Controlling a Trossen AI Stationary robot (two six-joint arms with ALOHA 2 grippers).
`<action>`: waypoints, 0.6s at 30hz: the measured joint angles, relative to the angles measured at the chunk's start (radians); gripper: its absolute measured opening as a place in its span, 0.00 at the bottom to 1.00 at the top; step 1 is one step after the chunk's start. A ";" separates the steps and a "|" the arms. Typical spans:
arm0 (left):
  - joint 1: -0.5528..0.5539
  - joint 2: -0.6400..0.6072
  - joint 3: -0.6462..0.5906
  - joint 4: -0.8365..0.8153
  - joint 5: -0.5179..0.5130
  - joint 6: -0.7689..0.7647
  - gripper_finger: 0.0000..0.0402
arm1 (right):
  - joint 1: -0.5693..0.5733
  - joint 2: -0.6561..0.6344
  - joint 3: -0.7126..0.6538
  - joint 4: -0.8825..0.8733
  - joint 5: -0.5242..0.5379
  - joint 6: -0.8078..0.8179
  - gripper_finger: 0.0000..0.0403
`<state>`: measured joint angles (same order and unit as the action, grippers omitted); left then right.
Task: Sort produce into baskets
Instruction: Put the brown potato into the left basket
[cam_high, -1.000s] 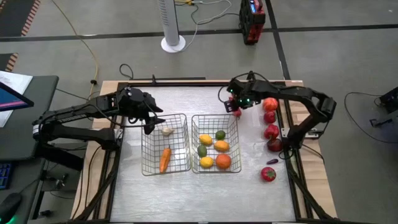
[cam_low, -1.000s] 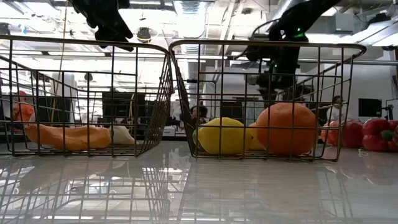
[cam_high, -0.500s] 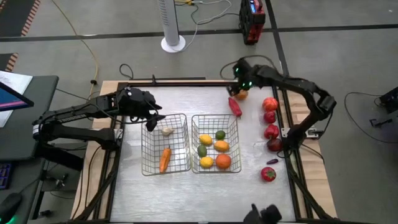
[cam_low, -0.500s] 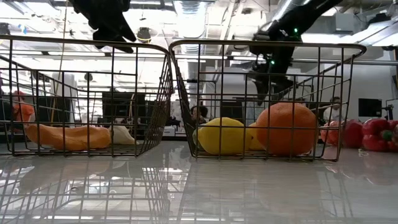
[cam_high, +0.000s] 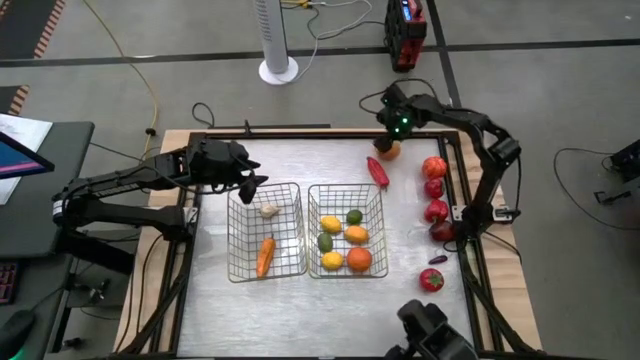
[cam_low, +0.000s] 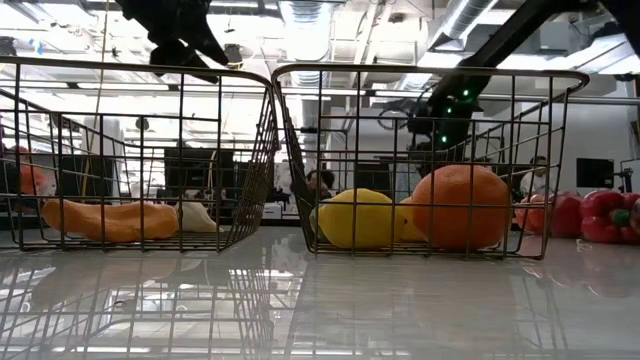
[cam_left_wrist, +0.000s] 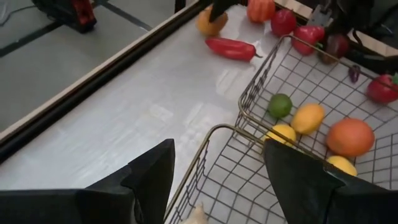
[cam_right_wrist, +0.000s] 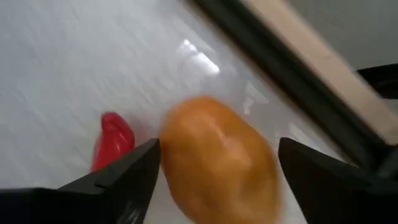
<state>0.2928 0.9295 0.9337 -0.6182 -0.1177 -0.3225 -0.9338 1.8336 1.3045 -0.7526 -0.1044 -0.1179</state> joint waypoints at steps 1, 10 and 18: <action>0.000 0.000 0.000 0.000 0.000 -0.007 0.58 | 0.001 0.011 0.000 -0.006 0.002 -0.009 0.91; 0.000 0.000 0.000 0.000 -0.014 -0.040 0.58 | 0.015 0.071 0.001 -0.091 0.002 -0.065 0.91; 0.000 0.000 0.000 -0.001 -0.030 0.011 0.58 | 0.023 0.066 0.000 -0.176 0.023 -0.038 0.74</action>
<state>0.2924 0.9295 0.9337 -0.6189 -0.1474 -0.3118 -0.9104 1.8992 1.3048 -0.9282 -0.0810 -0.1557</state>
